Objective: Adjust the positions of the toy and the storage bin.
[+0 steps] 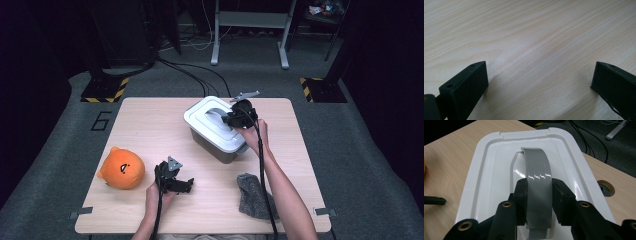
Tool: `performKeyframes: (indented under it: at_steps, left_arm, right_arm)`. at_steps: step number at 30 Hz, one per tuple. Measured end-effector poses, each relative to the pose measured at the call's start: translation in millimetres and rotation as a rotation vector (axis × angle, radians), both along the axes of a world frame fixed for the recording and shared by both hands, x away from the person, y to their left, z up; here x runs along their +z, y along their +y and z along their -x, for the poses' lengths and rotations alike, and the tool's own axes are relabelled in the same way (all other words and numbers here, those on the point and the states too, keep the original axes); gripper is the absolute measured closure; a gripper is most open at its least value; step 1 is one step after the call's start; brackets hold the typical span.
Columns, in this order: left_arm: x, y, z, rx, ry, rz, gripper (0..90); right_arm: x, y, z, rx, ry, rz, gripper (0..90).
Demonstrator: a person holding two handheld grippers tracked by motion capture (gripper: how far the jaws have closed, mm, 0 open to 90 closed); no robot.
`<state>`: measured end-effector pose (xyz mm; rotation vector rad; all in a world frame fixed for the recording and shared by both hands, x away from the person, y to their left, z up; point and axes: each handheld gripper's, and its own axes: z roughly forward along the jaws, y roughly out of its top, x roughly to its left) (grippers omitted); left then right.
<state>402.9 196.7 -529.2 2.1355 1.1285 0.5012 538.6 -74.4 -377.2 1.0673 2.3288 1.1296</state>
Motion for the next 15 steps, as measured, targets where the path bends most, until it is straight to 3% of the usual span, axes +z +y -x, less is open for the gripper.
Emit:
performKeyframes:
  at_steps: [8, 15]
  left_arm:
    - [0.0, 0.0, 0.0, 0.000, 0.000, 0.000, 0.3]
    - [0.0, 0.0, 0.0, 0.000, 0.000, 0.000, 0.3]
  right_arm:
    - [1.1, 2.1, 9.9, -0.027, 0.031, -0.011, 66.9]
    - [0.9, 1.5, 13.0, -0.010, 0.019, -0.004, 66.8]
